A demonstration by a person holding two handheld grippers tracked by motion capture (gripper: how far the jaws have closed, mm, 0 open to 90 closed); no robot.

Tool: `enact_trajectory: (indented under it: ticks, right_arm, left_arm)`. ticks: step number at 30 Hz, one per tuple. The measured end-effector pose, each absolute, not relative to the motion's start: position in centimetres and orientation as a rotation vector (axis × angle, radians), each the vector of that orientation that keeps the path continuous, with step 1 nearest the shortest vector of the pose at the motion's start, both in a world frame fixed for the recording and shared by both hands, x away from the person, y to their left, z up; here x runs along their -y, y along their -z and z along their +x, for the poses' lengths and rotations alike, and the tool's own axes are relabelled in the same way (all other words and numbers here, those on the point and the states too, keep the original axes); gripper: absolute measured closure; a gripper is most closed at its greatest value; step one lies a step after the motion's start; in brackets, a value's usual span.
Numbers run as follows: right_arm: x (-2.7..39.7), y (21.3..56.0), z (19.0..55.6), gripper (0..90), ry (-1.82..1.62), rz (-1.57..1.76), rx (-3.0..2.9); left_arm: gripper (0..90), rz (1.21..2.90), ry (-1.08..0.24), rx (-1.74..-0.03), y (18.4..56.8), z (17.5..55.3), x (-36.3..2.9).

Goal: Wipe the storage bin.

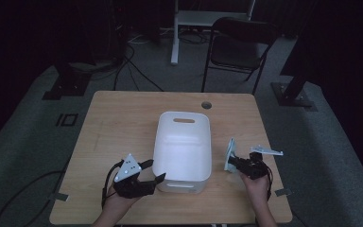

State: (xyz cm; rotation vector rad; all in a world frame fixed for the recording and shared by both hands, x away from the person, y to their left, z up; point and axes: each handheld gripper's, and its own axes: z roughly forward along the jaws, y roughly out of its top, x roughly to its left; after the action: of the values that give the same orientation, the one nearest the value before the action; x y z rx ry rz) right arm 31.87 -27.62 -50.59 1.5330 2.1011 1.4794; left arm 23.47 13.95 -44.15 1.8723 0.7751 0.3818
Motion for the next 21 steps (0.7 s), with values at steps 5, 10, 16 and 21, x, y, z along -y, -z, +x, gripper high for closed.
enact_trajectory:
  ticks: [5, 10, 16, 21]
  right_arm:
    - [27.8, 50.7, 31.9, 81.5, -1.487, 1.545, -2.101]
    - [27.7, 50.7, 31.9, 81.5, -1.490, 1.539, -2.103]
    - [27.7, 50.7, 31.8, 81.5, -1.492, 1.538, -2.103]
    - [27.9, 50.7, 31.7, 81.5, -1.497, 1.543, -2.100]
  left_arm:
    - [34.5, 1.881, -0.363, -0.741, 44.1, 23.3, -13.4]
    - [34.7, 1.889, -0.332, -0.675, 43.9, 23.2, -12.8]
    - [34.8, 1.895, -0.325, -0.643, 43.6, 23.3, -12.1]
    - [34.8, 1.858, -0.340, -0.654, 42.6, 24.4, -13.0]
